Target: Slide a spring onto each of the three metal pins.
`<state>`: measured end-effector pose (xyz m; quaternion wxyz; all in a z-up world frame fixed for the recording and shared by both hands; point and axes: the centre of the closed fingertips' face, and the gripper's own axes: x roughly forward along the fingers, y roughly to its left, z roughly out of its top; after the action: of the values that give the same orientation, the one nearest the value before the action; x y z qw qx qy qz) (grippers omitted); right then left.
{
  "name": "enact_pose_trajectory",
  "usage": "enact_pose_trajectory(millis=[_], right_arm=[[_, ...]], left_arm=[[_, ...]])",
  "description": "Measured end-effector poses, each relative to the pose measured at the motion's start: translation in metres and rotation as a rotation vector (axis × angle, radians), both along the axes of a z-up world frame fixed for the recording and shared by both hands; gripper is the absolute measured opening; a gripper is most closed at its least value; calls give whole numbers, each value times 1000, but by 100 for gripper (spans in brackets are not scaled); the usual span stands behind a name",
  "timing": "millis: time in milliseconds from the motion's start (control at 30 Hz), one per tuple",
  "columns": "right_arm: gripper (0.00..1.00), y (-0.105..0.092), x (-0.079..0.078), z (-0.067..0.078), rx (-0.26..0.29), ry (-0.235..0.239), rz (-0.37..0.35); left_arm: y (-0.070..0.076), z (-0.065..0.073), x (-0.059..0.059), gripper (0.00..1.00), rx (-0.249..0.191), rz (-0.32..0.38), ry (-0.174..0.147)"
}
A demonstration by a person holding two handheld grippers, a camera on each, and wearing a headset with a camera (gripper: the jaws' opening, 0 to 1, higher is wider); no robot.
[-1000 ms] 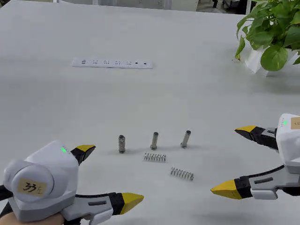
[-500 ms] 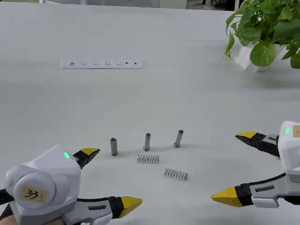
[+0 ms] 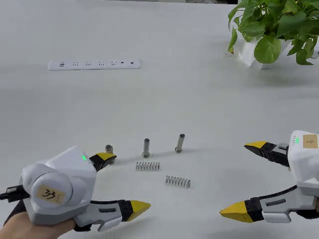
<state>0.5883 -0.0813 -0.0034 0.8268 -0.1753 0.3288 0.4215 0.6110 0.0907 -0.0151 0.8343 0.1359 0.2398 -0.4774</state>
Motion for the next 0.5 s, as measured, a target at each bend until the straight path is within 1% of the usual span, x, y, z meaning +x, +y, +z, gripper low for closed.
enact_pose_trajectory(millis=[67,100,167,200,233,300,367,400,500], right_arm=[[99,-2,-2,0,4,5,-6],[99,-2,-2,0,5,5,-9],[99,-5,-3,-1,8,6,-16],[99,-5,-4,-1,9,7,-17],[99,-5,-5,-2,10,10,-18],[99,-6,-8,-5,7,20,-19],[99,-7,-9,-6,3,21,-18],[99,-7,-10,-7,4,26,-19],[99,-7,-12,-7,6,30,-21]], left_arm=[[-2,-5,1,65,26,-17,-3],[-4,-5,2,63,32,-21,-4],[-6,-9,4,61,53,-28,0],[-4,-13,6,60,77,-30,1],[-6,-14,8,59,76,-33,-3],[-7,-16,12,57,83,-27,8],[-9,-16,13,55,87,-30,5],[-10,-17,14,54,98,-32,5],[-12,-21,17,51,110,-31,13]])
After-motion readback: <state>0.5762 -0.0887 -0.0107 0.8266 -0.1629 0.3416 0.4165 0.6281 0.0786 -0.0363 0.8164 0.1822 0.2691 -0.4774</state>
